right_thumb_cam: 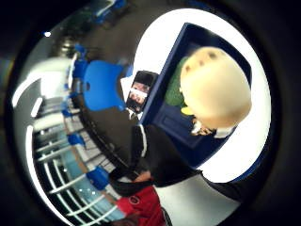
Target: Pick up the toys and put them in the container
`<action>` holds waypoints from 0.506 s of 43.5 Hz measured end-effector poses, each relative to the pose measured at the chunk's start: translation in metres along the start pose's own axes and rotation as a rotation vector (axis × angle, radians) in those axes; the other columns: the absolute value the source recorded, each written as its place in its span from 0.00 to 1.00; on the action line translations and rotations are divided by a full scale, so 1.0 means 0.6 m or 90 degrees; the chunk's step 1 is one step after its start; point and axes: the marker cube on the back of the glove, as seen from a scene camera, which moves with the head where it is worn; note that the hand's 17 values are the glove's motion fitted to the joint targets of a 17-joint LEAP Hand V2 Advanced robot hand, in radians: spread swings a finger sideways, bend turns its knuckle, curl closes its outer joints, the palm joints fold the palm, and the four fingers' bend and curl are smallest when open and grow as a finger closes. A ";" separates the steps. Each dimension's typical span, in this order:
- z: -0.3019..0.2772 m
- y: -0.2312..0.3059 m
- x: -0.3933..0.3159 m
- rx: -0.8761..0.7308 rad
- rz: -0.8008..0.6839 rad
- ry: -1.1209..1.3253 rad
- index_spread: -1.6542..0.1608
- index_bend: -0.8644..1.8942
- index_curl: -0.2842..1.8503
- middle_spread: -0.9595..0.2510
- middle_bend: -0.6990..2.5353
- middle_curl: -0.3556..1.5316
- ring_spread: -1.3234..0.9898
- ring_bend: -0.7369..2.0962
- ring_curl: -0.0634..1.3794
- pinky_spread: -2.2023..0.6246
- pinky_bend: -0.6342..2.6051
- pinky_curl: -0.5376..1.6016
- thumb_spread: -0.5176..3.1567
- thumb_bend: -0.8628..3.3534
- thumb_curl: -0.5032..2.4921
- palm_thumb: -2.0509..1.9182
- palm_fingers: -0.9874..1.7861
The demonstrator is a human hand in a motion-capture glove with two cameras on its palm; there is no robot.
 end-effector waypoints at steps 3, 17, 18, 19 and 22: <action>0.004 0.010 0.024 0.010 -0.025 0.012 0.71 0.35 0.44 0.60 0.29 0.60 0.49 0.45 0.42 0.74 0.58 0.47 0.40 0.18 0.45 0.50 0.19; 0.085 0.106 0.173 0.041 -0.042 0.049 0.73 0.34 0.34 0.71 0.25 0.49 0.55 0.35 0.32 0.79 0.50 0.43 0.43 0.18 0.35 0.49 0.26; 0.095 0.114 0.185 0.040 -0.027 0.048 0.73 0.34 0.33 0.71 0.25 0.48 0.55 0.35 0.32 0.79 0.50 0.42 0.43 0.18 0.34 0.49 0.26; 0.105 0.121 0.196 0.039 -0.001 0.048 0.73 0.35 0.33 0.72 0.25 0.48 0.55 0.35 0.32 0.79 0.50 0.42 0.43 0.18 0.34 0.49 0.26; 0.133 0.144 0.224 0.034 0.055 0.031 0.73 0.35 0.32 0.73 0.25 0.46 0.56 0.34 0.31 0.79 0.49 0.42 0.43 0.18 0.32 0.49 0.26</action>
